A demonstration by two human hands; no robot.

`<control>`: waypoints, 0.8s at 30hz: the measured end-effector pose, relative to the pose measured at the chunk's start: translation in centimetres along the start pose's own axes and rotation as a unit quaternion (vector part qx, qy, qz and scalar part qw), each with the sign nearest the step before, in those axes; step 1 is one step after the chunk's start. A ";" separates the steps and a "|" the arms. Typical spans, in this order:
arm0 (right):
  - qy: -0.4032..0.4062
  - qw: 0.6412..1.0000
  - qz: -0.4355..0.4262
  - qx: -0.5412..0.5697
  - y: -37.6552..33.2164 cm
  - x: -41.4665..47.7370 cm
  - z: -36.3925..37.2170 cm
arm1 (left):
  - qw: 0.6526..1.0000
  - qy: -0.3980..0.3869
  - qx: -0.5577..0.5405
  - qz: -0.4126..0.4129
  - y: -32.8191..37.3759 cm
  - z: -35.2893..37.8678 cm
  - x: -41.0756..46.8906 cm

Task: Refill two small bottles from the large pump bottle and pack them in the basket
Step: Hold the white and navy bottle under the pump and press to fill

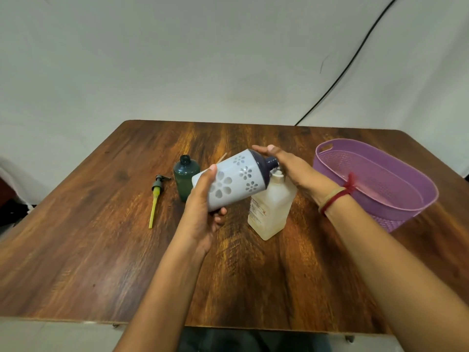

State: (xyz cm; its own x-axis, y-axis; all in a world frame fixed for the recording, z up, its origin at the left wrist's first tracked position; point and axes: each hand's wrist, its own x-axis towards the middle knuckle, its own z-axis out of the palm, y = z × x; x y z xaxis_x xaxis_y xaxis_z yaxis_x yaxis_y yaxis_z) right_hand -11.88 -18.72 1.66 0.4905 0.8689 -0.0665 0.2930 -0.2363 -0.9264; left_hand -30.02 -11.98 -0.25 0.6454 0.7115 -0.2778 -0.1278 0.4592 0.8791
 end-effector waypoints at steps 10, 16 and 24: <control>0.038 0.996 -0.085 0.011 0.4 1.1 -0.3 | 1.000 -0.004 0.001 0.005 0.0 -0.1 0.1; 0.028 0.995 -0.093 0.010 0.3 1.1 -0.7 | 1.000 -0.005 -0.003 -0.011 -0.3 -0.3 0.2; 0.015 0.994 -0.104 -0.012 0.7 1.5 -0.7 | 1.000 0.005 -0.006 -0.019 -0.3 -0.1 0.1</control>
State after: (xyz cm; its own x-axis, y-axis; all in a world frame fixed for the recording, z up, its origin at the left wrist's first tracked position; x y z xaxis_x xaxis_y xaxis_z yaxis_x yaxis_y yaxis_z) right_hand -10.36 -17.94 1.19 0.4410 0.8871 0.1363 0.4103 -0.0641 -0.9097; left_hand -29.99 -12.02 -0.58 0.6424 0.6989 -0.3144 -0.1122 0.4916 0.8636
